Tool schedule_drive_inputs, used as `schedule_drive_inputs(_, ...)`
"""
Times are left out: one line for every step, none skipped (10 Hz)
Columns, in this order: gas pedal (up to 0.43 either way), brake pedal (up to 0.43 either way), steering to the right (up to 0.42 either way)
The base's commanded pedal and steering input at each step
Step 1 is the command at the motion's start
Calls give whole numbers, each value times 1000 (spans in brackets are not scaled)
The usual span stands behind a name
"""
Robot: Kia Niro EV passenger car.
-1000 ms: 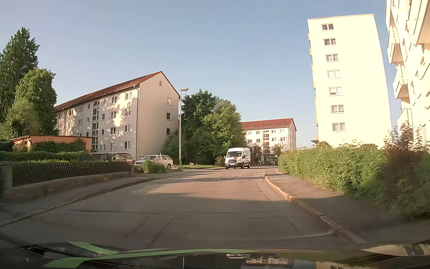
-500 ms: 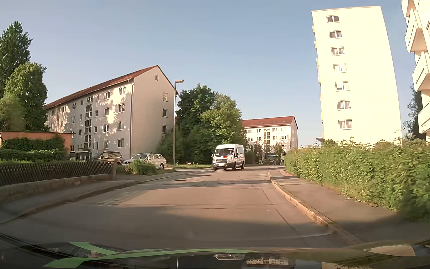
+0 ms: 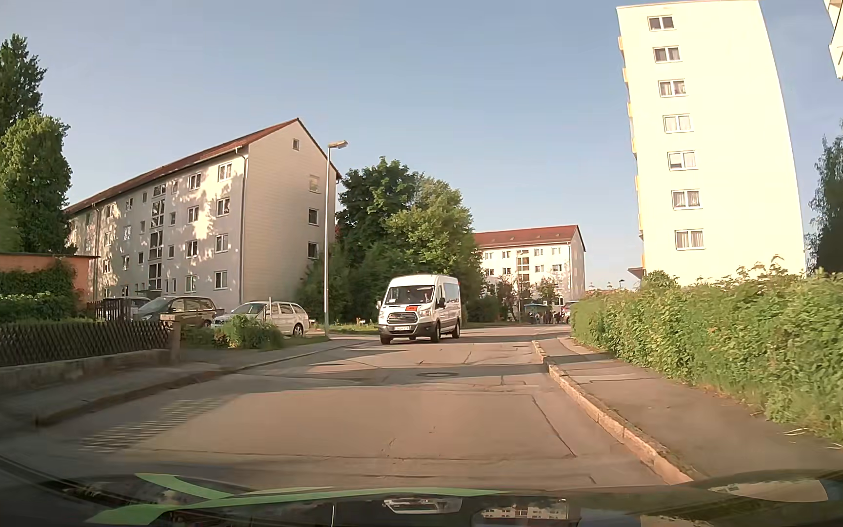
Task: Follow the waypoints while adhering to traffic rules and regulations
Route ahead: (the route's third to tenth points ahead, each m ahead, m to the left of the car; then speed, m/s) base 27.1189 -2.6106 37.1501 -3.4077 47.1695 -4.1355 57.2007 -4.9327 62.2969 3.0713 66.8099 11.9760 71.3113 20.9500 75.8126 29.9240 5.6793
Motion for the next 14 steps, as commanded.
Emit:
schedule_drive_inputs(118, 0, 7)
schedule_drive_inputs(169, 0, 7)
schedule_drive_inputs(169, 0, 8)
schedule_drive_inputs(169, 0, 9)
schedule_drive_inputs(169, 0, 14)
schedule_drive_inputs(169, 0, 21)
schedule_drive_inputs(169, 0, 22)
schedule_drive_inputs(157, 0, 19)
schedule_drive_inputs(150, 0, 19)
schedule_drive_inputs(110, 0, 19)
schedule_drive_inputs(87, 0, 17)
schedule_drive_inputs(87, 0, 14)
schedule_drive_inputs(79, 0, 14)
schedule_drive_inputs(59, 0, 16)
